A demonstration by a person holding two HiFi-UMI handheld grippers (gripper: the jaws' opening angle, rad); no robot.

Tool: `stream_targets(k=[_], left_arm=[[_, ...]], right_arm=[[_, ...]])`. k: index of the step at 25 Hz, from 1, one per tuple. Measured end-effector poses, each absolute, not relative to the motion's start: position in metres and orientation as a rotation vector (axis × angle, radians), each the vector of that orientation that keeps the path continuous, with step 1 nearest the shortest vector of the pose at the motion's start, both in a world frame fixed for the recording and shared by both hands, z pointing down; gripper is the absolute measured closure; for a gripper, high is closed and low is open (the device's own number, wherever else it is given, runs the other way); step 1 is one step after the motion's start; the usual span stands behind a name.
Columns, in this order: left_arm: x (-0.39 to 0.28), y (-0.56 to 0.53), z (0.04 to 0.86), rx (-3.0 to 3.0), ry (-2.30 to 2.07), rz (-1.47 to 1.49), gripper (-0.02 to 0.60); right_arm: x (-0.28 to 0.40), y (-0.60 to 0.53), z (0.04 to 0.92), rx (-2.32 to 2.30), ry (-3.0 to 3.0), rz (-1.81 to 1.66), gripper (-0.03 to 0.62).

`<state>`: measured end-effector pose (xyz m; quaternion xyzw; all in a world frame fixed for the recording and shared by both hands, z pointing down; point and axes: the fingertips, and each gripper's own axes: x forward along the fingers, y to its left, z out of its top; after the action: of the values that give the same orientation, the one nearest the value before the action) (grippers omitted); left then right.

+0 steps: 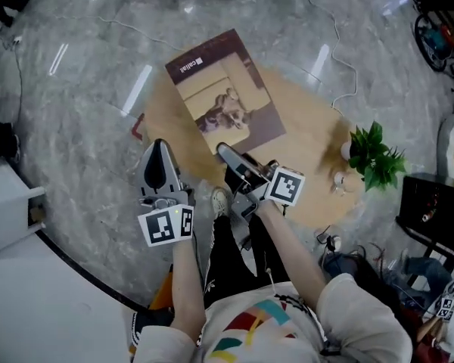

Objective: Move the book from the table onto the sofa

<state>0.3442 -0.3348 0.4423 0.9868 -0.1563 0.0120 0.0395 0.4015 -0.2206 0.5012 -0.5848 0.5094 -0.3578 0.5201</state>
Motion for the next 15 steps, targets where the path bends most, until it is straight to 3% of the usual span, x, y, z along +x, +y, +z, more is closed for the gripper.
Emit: stream_targets(k=[9,15], left_arm=[[0.292,-0.315,0.279,3.118,-0.586,-0.142,0.574],[0.265,-0.311,0.251,3.134,-0.699,-0.171,0.574]], right_arm=[[0.384,-0.195,0.337,-1.417,1.435,-0.71,0.437],[0.371,-0.188,0.291,-1.378,1.548,-0.668,0.436]])
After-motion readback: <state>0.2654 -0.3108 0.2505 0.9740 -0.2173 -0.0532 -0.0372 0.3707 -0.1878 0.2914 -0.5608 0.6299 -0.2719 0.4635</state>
